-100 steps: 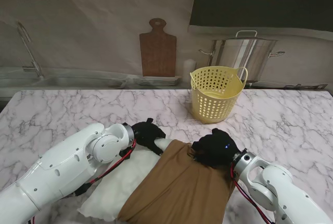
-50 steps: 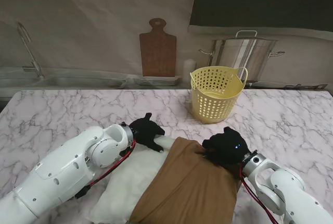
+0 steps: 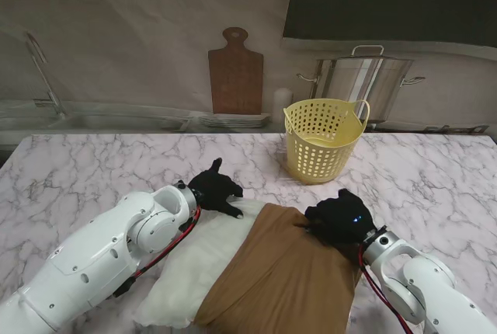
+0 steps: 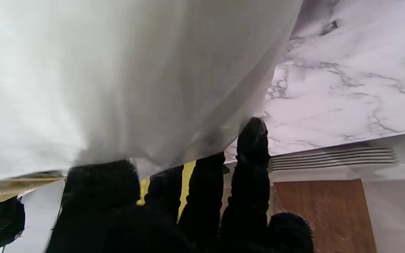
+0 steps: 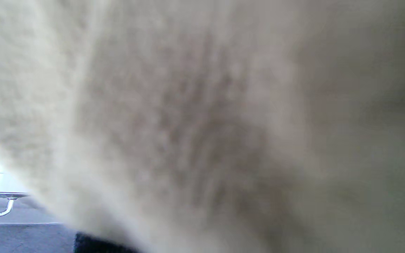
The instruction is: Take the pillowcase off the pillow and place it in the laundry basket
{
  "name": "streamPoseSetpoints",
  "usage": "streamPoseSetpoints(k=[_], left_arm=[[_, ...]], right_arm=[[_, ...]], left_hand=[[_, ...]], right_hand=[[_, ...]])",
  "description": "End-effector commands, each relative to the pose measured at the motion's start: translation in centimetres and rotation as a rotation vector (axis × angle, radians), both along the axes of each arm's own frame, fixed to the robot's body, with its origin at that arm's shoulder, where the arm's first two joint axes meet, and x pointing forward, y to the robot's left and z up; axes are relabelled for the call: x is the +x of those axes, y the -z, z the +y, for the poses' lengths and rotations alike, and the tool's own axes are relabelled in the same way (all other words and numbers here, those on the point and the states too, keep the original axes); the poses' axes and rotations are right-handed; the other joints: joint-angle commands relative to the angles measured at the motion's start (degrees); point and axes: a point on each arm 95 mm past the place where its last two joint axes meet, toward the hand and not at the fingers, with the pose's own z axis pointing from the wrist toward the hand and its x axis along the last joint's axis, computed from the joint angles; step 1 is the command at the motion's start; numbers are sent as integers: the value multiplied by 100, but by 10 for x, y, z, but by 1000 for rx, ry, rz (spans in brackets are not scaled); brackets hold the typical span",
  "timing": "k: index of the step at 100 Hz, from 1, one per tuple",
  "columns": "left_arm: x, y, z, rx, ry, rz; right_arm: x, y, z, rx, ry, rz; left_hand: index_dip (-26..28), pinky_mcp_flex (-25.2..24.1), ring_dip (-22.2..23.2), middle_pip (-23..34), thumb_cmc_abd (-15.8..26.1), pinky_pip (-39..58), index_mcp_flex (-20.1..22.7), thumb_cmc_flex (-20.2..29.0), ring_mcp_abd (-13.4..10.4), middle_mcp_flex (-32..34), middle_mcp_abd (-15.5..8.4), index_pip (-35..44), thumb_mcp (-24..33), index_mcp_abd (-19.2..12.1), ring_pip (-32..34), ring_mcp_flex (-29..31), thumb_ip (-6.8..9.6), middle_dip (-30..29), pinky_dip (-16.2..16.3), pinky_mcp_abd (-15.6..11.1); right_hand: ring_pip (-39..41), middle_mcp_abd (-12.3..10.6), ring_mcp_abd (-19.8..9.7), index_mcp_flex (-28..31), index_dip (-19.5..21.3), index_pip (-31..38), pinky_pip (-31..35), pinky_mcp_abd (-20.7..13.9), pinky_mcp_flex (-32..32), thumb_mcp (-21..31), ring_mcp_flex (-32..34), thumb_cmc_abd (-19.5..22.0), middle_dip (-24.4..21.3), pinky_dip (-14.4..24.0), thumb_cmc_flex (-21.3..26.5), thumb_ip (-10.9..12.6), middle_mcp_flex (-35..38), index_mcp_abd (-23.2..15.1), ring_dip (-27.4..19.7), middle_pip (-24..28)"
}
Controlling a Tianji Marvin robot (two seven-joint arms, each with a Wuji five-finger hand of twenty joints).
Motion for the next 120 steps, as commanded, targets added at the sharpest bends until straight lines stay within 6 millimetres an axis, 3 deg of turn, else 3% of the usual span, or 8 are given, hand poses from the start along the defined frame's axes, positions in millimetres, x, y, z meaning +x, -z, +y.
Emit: streamPoseSetpoints(k=[1, 23, 37, 44, 52, 80, 102, 120], left_arm=[[-1, 1, 13, 11, -30, 16], [-13, -18, 26, -51, -40, 38], [-17, -20, 35, -84, -34, 193], [-17, -19, 36, -97, -30, 262], [-15, -18, 36, -76, -12, 287], [-13, -1, 28, 19, 23, 339], [-8, 27, 12, -13, 33, 360], [-8, 40, 4, -23, 31, 351]], right_arm=[[6, 0, -8, -25, 25, 2], [8, -1, -7, -24, 27, 3], [8, -1, -8, -24, 27, 0], [9, 0, -7, -23, 25, -1], [9, 1, -6, -22, 22, -2], [10, 2, -2, -18, 14, -7], [12, 4, 2, -18, 1, -12], [12, 4, 4, -17, -4, -12]], left_hand=[[-284, -158, -323, -411, 327, 11343, -183, 1156, 13, -408, 103, -406, 445, 100, -286, -153, 279, -742, -252, 21], [-1227, -541, -1599, -1686, 1410, 10204, -1175, -384, 223, -2101, 543, -2202, 206, 376, -1316, -921, 162, -2120, -1185, 336], [-2258, -934, -2172, -2056, 286, 9402, -2904, -2109, 362, -3740, 874, -3029, 235, 995, -1726, -1866, 127, -2772, -1655, 384], [-3342, -1028, -2426, -2132, -311, 9001, -2937, -2191, 510, -4179, 821, -3131, 246, 929, -1872, -2318, 88, -3113, -1860, 503], [-3701, -1006, -2561, -2138, -536, 8741, -2944, -2195, 712, -4181, 648, -3187, 202, 694, -1957, -2685, 33, -3126, -2041, 634], [-3918, -1053, -3125, -2138, -1099, 7833, -2946, -1787, 936, -4180, 638, -3214, 306, 693, -2012, -3614, 171, -3125, -2712, 695], [-3918, -360, -3165, -2135, -1335, 8681, -2942, -1150, -304, -4143, 1008, -3213, 332, 986, -1659, -2379, 269, -3120, -2349, -546], [-3908, 56, -2905, -1907, -1194, 9766, -2943, -409, -846, -2895, 66, -3204, 459, 962, -1546, -1094, 339, -2843, -1965, -811]], right_hand=[[836, -54, -362, 273, 134, 855, -21, -86, -55, 696, 364, 14, 144, -42, 1082, 454, 130, -642, 340, 485], [792, -53, -354, 270, 77, 878, -25, -78, -59, 675, 351, 40, 112, -43, 1094, 469, 110, -642, 326, 476], [780, -51, -354, 257, 71, 895, -34, -76, -66, 670, 349, 53, 106, -47, 1100, 471, 98, -641, 324, 478], [775, -51, -353, 255, 68, 899, -35, -77, -65, 667, 346, 59, 104, -48, 1100, 471, 93, -641, 323, 478], [765, -58, -362, 251, 66, 905, -37, -78, -66, 661, 345, 57, 102, -49, 1099, 470, 92, -647, 321, 481], [749, -58, -368, 250, 65, 926, -80, -73, -96, 659, 350, 68, 100, -70, 1110, 477, 87, -648, 321, 493], [737, -63, -391, 261, 77, 941, -109, -54, -105, 658, 370, 76, 100, -88, 1105, 479, 88, -656, 325, 507], [735, -61, -403, 259, 88, 941, -127, -40, -114, 662, 378, 78, 102, -100, 1108, 482, 89, -660, 329, 514]])
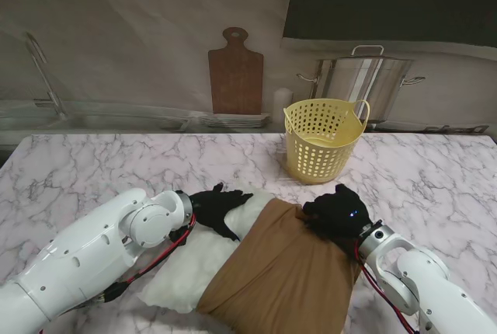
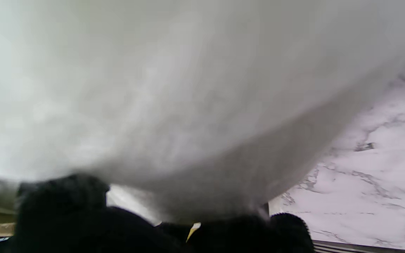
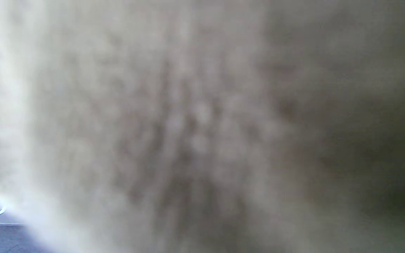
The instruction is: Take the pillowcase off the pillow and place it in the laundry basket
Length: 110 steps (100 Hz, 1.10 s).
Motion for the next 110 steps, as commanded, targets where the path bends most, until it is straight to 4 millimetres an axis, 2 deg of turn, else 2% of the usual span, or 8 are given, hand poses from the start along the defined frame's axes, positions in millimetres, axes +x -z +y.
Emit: streamPoseSetpoints(k=[1, 14, 21, 28, 33, 60, 79, 110], left_arm=[[-6, 13, -6, 12, 5, 25], [-7, 20, -10, -4, -15, -25], [-9, 25, -14, -23, -41, -49], [-9, 30, -16, -30, -45, -70], [-9, 30, -16, -11, -37, -79], [-6, 12, -8, 32, -63, -213], [-3, 1, 0, 61, -79, -289], [-1, 1, 4, 65, -94, -325]], right_arm=[[-1, 2, 0, -5, 0, 0], [-1, 2, 0, -1, 0, -3], [-1, 2, 0, 0, 0, -4], [-1, 2, 0, 0, -1, -4], [-1, 2, 0, -1, -1, -2], [-7, 1, -9, -12, 20, -15], [-14, 1, -23, -48, 53, -15], [-24, 0, -48, -82, 138, -15]], left_hand=[[-125, 140, 250, 178, -208, 9763, -142, 787, -579, 503, -554, -13, 288, -58, 270, 753, 290, 204, 168, -342], [1100, 949, 490, 755, 339, 10789, 403, 2105, -1009, 2399, -1113, 554, 466, -327, 546, 2095, 282, 601, 331, -585], [1582, 1551, 1069, 1176, 435, 11522, 1967, 3098, -1006, 3658, -1303, 1295, 596, -669, 666, 3059, 358, 1056, 482, -589], [2312, 2048, 1287, 1032, 285, 12076, 3553, 3180, -814, 4759, -1283, 2510, 1376, -1359, 1023, 3558, 280, 1591, 555, -571], [2539, 2158, 1393, 1081, 92, 12266, 4032, 3183, -662, 5034, -1291, 3123, 1603, -1681, 1339, 3637, 288, 1908, 591, -557], [3450, 2464, 2124, 1473, -701, 12918, 4585, 2331, -256, 5512, -1321, 4263, 3640, -2003, 2328, 3852, 465, 3232, 923, -592], [3680, 2540, 2345, 1860, -900, 13235, 4779, 1675, -189, 5668, -1326, 4655, 4815, -2016, 2683, 3957, 969, 3376, 943, -560], [3991, 2608, 2469, 2205, -751, 13471, 4834, 1287, -164, 5697, -1336, 4878, 5293, -2067, 2944, 4018, 1668, 3387, 960, -591]], right_hand=[[533, -83, -417, 252, 90, 573, -27, -36, -52, 653, 379, 176, 98, -44, 965, 475, 83, -666, 281, 429], [532, -79, -422, 257, 98, 573, -31, -33, -50, 657, 382, 179, 98, -49, 966, 477, 81, -675, 284, 432], [535, -74, -421, 258, 102, 570, -31, -29, -47, 657, 386, 179, 99, -52, 965, 478, 83, -678, 288, 437], [540, -82, -426, 255, 106, 567, -32, -37, -35, 657, 394, 176, 101, -56, 965, 478, 83, -672, 291, 441], [542, -85, -432, 249, 106, 563, -29, -41, -28, 655, 397, 178, 102, -57, 963, 477, 85, -674, 293, 444], [557, -85, -446, 252, 112, 558, 13, -76, 1, 643, 408, 181, 103, -46, 962, 481, 94, -689, 301, 453], [568, -74, -447, 277, 111, 558, 21, -85, 16, 651, 431, 170, 103, -46, 966, 483, 113, -685, 304, 457], [595, -47, -415, 310, 94, 544, 24, -67, 37, 693, 463, 131, 107, -49, 969, 488, 161, -630, 311, 459]])
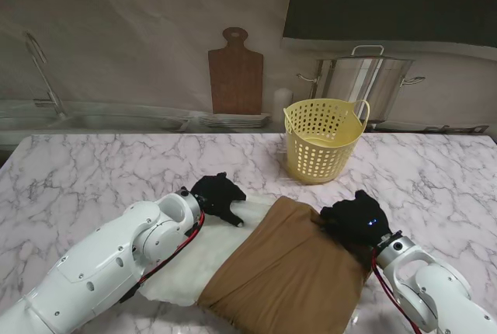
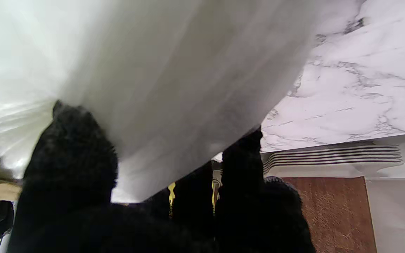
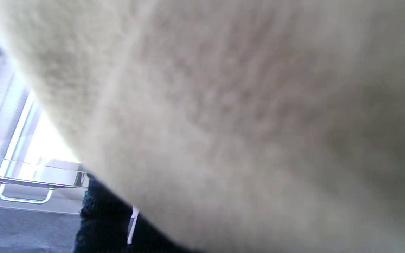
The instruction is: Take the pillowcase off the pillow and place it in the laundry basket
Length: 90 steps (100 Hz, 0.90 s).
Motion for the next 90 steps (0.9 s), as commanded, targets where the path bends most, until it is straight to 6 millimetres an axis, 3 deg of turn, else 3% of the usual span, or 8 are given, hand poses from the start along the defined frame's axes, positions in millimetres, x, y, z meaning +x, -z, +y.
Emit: streamPoseSetpoints(k=[1, 30, 47, 55, 59, 72, 79, 90], left_arm=[[3, 16, 21, 61, -51, 34], [3, 16, 29, 79, -72, 35], [2, 17, 26, 67, -73, 43], [-1, 16, 22, 44, -67, 28], [-2, 14, 20, 32, -64, 23], [-7, 4, 15, -9, -38, 4], [-9, -3, 13, -18, -25, -21], [-6, -6, 16, 7, -19, -25]], right_arm=[[-1, 4, -20, -43, 61, 7], [-11, 10, -48, -54, 189, 15], [-13, 12, -47, 9, 211, 24], [-11, 13, -40, 17, 178, 30], [-9, 14, -36, 25, 162, 34], [-2, 12, -23, 47, 115, 32], [0, 10, -18, 57, 94, 28], [1, 8, -17, 50, 80, 19]], left_hand=[[499, 116, 355, 737, 85, 13475, 981, 863, 180, 587, 164, 1237, 4372, 148, 627, 451, 1241, 324, 113, -363], [574, 120, 392, 819, 98, 13539, 974, 797, 179, 585, 172, 1262, 4400, 155, 714, 453, 1451, 322, 112, -390], [579, 77, 365, 803, 249, 13503, 895, 864, 173, 490, 184, 1169, 4206, 192, 692, 385, 1516, 278, 76, -410], [506, -64, 349, 724, 386, 13354, 719, 1041, 153, 318, 208, 1028, 3842, 262, 573, 229, 1391, 243, 42, -417], [386, -139, 322, 625, 445, 13239, 613, 1206, 131, 223, 225, 884, 3575, 328, 456, 153, 1189, 202, 25, -416], [266, -267, 313, 538, 583, 13001, 444, 1435, 82, 49, 169, 851, 3190, 319, 263, 11, 905, 205, 2, -437], [283, -270, 338, 566, 615, 12983, 424, 1459, 73, 31, 134, 904, 3142, 284, 257, 0, 895, 234, 17, -437], [408, -237, 428, 697, 576, 13033, 476, 1358, 92, 77, 92, 1121, 3309, 214, 333, 48, 1034, 314, 75, -435]], right_hand=[[814, -29, -271, 380, 311, 864, 35, -66, 37, 688, 418, -43, 113, -37, 980, 485, 161, -626, 315, 411], [839, 24, -219, 398, 297, 858, 20, -27, 25, 739, 439, -72, 123, -42, 985, 483, 188, -563, 321, 406], [750, 39, -152, 356, 227, 814, -6, 9, -14, 748, 388, -74, 85, -45, 979, 483, 162, -496, 282, 329], [639, 7, -142, 318, 178, 797, -10, 10, -16, 701, 382, -54, 27, -43, 969, 485, 156, -523, 244, 257], [613, 4, -143, 306, 151, 788, -14, 4, -17, 686, 388, -53, 5, -44, 970, 491, 159, -519, 238, 239], [566, 9, -124, 249, 39, 765, -22, -16, -9, 634, 390, -35, -55, -46, 975, 517, 159, -487, 239, 218], [556, 10, -115, 231, -11, 763, -25, -14, -9, 617, 390, -30, -75, -47, 979, 529, 158, -464, 242, 215], [558, 6, -149, 238, -40, 804, -19, -31, 9, 606, 422, -30, -79, -46, 992, 545, 175, -473, 251, 251]])
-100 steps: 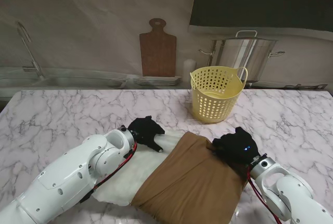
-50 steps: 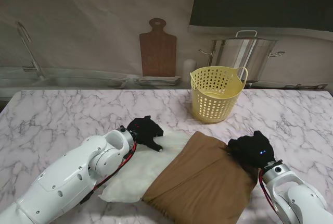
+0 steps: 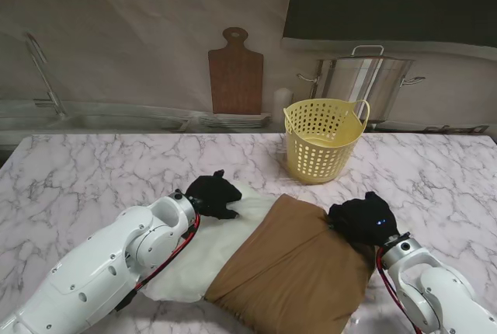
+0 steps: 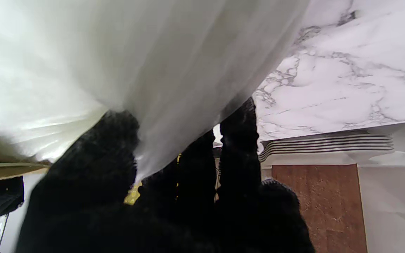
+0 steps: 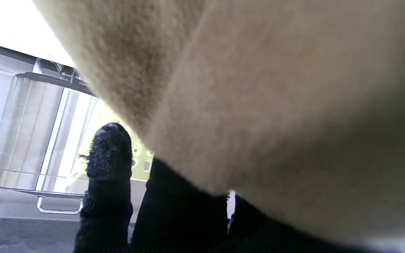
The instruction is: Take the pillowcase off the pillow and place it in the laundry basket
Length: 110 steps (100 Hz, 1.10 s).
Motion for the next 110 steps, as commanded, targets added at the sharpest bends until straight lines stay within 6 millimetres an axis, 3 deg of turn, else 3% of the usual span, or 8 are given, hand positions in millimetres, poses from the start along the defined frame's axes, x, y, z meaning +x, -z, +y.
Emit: streamPoseSetpoints(k=[1, 33, 66, 76, 82, 95, 100, 110], left_arm=[[6, 1, 10, 46, -16, 14], [14, 13, 34, 127, -84, 55], [15, 16, 44, 130, -116, 75], [13, 15, 40, 102, -116, 57], [11, 11, 36, 86, -111, 39], [6, -5, 31, 51, -94, 1], [4, -10, 31, 43, -88, -13], [3, -16, 29, 48, -81, -16]], right_arm=[[-1, 1, -2, -18, 0, 0], [-13, 2, -25, -53, 86, 9], [-24, 0, -42, -53, 154, -11], [-23, 0, -37, -25, 133, -9], [-19, 0, -32, -20, 110, -4], [-12, 1, -22, -3, 75, 5], [-10, 0, -20, 14, 73, 3], [-13, -4, -17, 73, 86, -16]], left_hand=[[228, -31, 255, 278, 381, 13050, 367, 1155, 266, 115, -93, 769, 1735, -475, 279, 154, 649, 211, 63, -265], [423, 100, 346, 524, 341, 13306, 577, 808, 367, 283, -53, 965, 2296, -488, 541, 309, 1195, 269, 128, -188], [442, 139, 324, 516, 321, 13356, 601, 774, 399, 307, -19, 923, 2343, -467, 564, 335, 1264, 257, 113, -186], [372, 76, 259, 435, 408, 13299, 503, 901, 382, 210, 12, 754, 2103, -397, 504, 258, 1137, 219, 71, -193], [190, -22, 169, 262, 461, 13134, 372, 1119, 335, 98, 45, 509, 1752, -310, 323, 160, 813, 176, 21, -187], [-157, -109, 59, 37, 525, 12982, 201, 1317, 297, 2, 156, 188, 1418, -188, 141, 68, 367, 93, 3, -172], [-185, -137, 37, 9, 556, 12954, 178, 1322, 294, -21, 147, 161, 1377, -186, 115, 45, 316, 76, -1, -166], [-171, -114, 30, 39, 527, 12966, 245, 1323, 319, 20, 145, 208, 1421, -192, 141, 78, 306, 90, 13, -142]], right_hand=[[396, -65, -119, 234, 27, 782, -17, -30, 6, 602, 349, -5, -14, -45, 833, 546, 163, -526, 202, 235], [711, 1, -139, 313, 5, 884, 29, -11, 32, 713, 430, -73, 115, -19, 848, 583, 238, -433, 327, 455], [877, 50, -104, 404, 46, 879, 10, 43, 65, 845, 474, -153, 191, -30, 834, 549, 315, -353, 345, 487], [796, 15, -83, 381, 36, 841, -4, 49, 54, 834, 455, -126, 176, -37, 811, 528, 291, -388, 298, 426], [757, -4, -91, 364, 39, 828, -8, 36, 55, 816, 452, -113, 173, -39, 808, 526, 291, -410, 278, 403], [241, -33, -3, 182, -142, 757, -72, 33, 19, 623, 332, -43, -28, -67, 824, 562, 203, -349, 110, 115], [-412, 14, 128, -107, -449, 744, -229, 95, -103, 450, 73, 73, -324, -125, 756, 626, -4, -239, -15, -251], [-1853, 260, 452, -799, -1048, 506, -638, 298, -590, -168, -691, 485, -1162, -211, 108, 801, -809, 263, -162, -802]])
